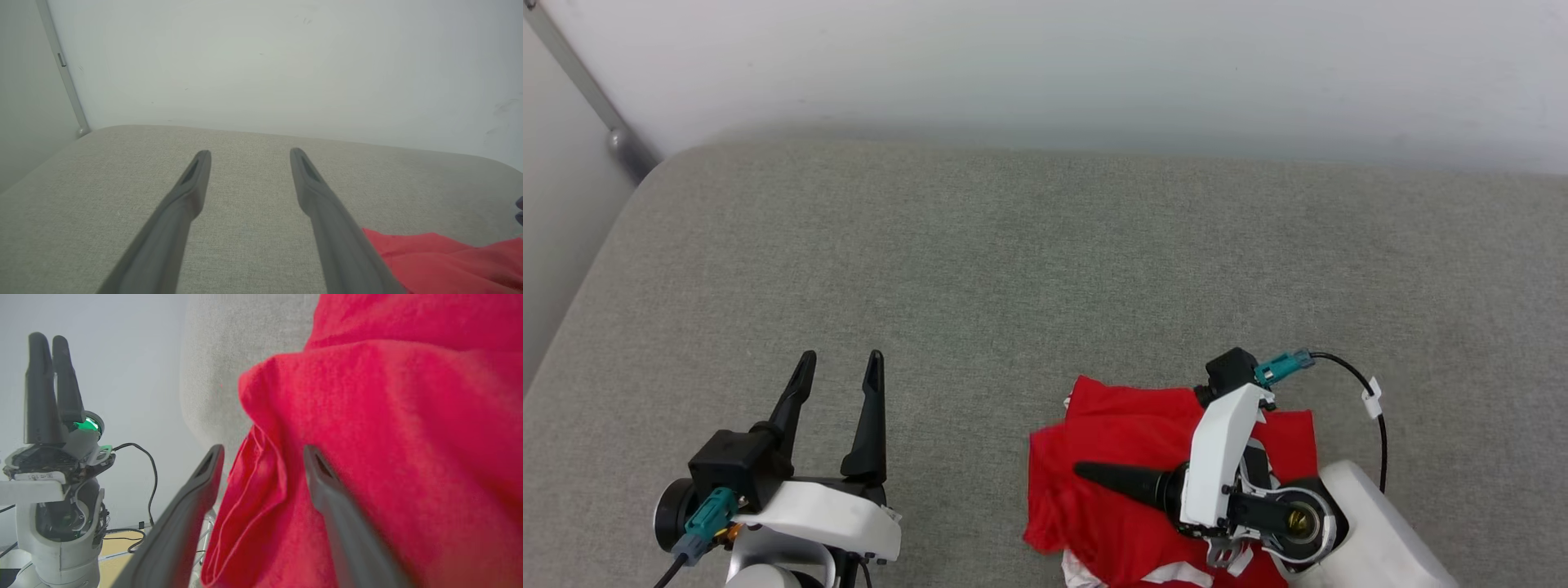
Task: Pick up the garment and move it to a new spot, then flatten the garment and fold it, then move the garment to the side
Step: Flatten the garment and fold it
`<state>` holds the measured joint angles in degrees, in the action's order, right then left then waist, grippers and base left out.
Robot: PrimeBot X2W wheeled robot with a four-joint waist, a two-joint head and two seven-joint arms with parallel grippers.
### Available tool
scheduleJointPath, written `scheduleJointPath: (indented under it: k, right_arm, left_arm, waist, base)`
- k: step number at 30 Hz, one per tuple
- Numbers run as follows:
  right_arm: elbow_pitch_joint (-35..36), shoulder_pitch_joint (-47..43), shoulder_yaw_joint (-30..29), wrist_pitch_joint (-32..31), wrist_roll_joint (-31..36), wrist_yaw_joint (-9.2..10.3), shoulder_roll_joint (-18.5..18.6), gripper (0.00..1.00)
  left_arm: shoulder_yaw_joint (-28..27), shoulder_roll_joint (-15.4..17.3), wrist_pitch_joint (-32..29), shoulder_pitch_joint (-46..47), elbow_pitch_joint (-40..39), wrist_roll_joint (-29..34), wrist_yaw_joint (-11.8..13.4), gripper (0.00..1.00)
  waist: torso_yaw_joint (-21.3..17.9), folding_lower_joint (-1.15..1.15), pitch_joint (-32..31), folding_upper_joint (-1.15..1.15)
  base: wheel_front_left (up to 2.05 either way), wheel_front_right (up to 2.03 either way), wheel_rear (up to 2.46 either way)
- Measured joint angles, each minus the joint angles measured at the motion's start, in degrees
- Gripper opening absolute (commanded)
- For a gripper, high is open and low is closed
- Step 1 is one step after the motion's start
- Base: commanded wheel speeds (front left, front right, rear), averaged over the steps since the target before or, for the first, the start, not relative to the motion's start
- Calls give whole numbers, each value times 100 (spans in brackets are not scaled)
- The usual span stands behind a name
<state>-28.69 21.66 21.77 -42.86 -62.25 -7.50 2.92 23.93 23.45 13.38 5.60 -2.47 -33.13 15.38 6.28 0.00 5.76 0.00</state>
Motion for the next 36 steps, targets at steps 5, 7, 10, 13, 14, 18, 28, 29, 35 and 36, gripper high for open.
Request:
scheduleJointPath:
  k: [5, 7, 10, 13, 14, 18, 28, 29, 35, 36]
  right_arm:
    - [437, 90, 178, 346, 196, 0, 267, 100]
    - [725, 87, 253, 647, 459, 0, 503, 100]
    - [1004, 43, 302, 1268, 1185, 0, 969, 100]
    - [1047, -154, 156, 1783, 1989, 0, 1405, 100]
    - [1051, -265, 30, 1956, 2206, 0, 1484, 100]
    - [1096, -661, -611, 2547, 3073, 0, 1734, 100]
    - [2102, -1744, -2136, 3911, 4465, 0, 1366, 100]
    - [2240, -1842, -2191, 3996, 4489, 0, 1280, 100]
    - [2965, -2457, -2347, 4242, 4724, 0, 836, 100]
    - [3066, -2554, -2385, 4258, 4767, 0, 776, 100]
  left_arm:
    - [-25, 35, 18, 0, 38, -2, 1, 100]
    - [-35, 51, 18, -5, 42, -25, 21, 100]
    - [-52, 71, 16, -51, 45, -42, 35, 100]
    - [-57, 74, 5, -100, 62, -75, 80, 100]
    - [-66, 76, -11, -125, 65, -86, 89, 100]
    - [-89, 94, -35, -210, 85, -119, 135, 100]
    - [-188, 189, -54, -540, 110, -198, 253, 100]
    - [-190, 196, -54, -572, 114, -204, 258, 100]
    - [-179, 249, -63, -766, 140, -225, 330, 100]
    - [-158, 254, -73, -772, 146, -222, 331, 100]
  waist:
    - [-101, 0, -45, 0]
    - [-145, 0, -83, 0]
    - [-225, 0, -142, 0]
    - [-297, 0, -229, 0]
    - [-324, 0, -255, 0]
    - [-436, 0, -367, 0]
    - [-711, 0, -691, 0]
    - [-731, 0, -719, 0]
    - [-795, -1, -881, 0]
    - [-787, -1, -898, 0]
  base:
    - [0, 0, 0]
    - [0, 0, 0]
    - [0, 0, 0]
    - [0, 0, 0]
    - [0, 0, 0]
    - [0, 0, 0]
    - [0, 0, 0]
    - [0, 0, 0]
    - [0, 0, 0]
    - [0, 0, 0]
